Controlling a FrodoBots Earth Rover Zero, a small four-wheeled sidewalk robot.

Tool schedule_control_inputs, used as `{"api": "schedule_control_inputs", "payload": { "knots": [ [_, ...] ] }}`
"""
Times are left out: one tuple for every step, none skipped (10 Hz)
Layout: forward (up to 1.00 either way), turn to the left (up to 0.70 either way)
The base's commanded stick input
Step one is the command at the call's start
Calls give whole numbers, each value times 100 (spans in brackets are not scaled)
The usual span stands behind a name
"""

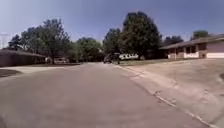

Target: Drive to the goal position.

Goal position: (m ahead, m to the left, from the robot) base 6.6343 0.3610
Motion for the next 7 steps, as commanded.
{"api": "schedule_control_inputs", "payload": {
  "knots": [
    [70, 0],
    [70, 0],
    [70, 0],
    [70, -3],
    [70, -17],
    [70, -35],
    [70, 0]
  ]
}}
